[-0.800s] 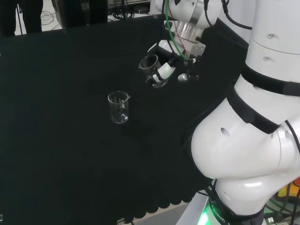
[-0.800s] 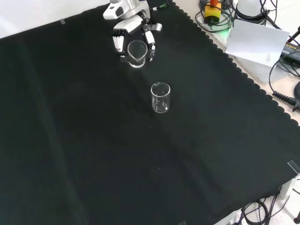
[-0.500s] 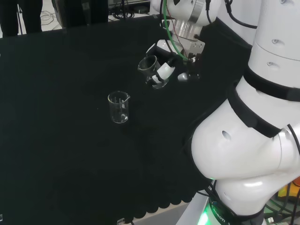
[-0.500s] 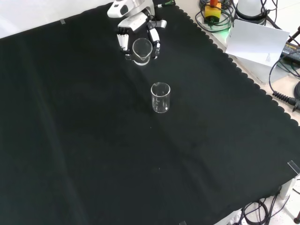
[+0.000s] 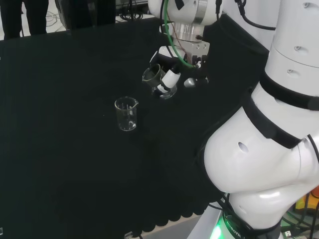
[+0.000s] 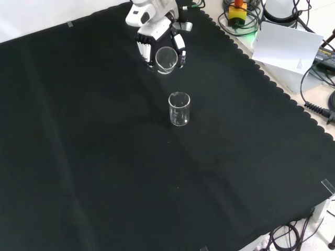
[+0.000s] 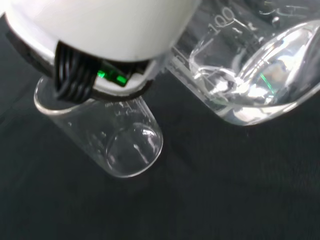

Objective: Pour the water from the handheld beaker into the one on the table.

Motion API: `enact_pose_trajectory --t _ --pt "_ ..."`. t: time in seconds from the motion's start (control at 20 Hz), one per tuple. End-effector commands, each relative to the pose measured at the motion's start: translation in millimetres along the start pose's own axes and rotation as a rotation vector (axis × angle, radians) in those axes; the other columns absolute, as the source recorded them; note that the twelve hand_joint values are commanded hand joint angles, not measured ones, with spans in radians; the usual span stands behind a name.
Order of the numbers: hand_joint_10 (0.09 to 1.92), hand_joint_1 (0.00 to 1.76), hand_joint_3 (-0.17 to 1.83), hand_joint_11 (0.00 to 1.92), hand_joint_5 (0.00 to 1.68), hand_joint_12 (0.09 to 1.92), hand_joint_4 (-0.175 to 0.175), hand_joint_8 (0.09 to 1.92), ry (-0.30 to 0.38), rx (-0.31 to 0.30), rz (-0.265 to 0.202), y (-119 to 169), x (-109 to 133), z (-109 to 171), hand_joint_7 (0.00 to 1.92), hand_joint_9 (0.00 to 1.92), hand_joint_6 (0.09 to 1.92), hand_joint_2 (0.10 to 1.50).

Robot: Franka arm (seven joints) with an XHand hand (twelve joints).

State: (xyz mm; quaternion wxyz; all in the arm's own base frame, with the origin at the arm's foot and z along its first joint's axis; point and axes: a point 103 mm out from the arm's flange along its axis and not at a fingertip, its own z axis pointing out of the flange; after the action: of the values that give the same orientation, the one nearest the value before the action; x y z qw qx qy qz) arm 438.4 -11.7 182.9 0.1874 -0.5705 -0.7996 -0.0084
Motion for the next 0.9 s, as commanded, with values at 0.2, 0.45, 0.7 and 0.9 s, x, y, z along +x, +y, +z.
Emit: enact_pose_trajectory --t 0.2,0.45,0.7,0.9 --pt "0.54 1.32 0.74 1.33 1.25 0.61 -0.173 0.63 -0.103 0.127 0.029 11 13 10 1.36 1.6 0.69 0.6" --pt "0.57 1.32 0.64 1.32 1.24 0.62 -0.175 0.66 -0.154 0.173 0.052 14 18 13 1.3 1.59 0.69 0.66" --pt "0.58 1.31 0.64 1.32 1.24 0.62 -0.175 0.67 -0.196 0.199 0.051 16 27 10 1.3 1.59 0.69 0.67" --pt "0.62 1.31 0.65 1.31 1.23 0.64 -0.175 0.68 -0.235 0.228 0.045 20 36 9 1.29 1.57 0.71 0.66"
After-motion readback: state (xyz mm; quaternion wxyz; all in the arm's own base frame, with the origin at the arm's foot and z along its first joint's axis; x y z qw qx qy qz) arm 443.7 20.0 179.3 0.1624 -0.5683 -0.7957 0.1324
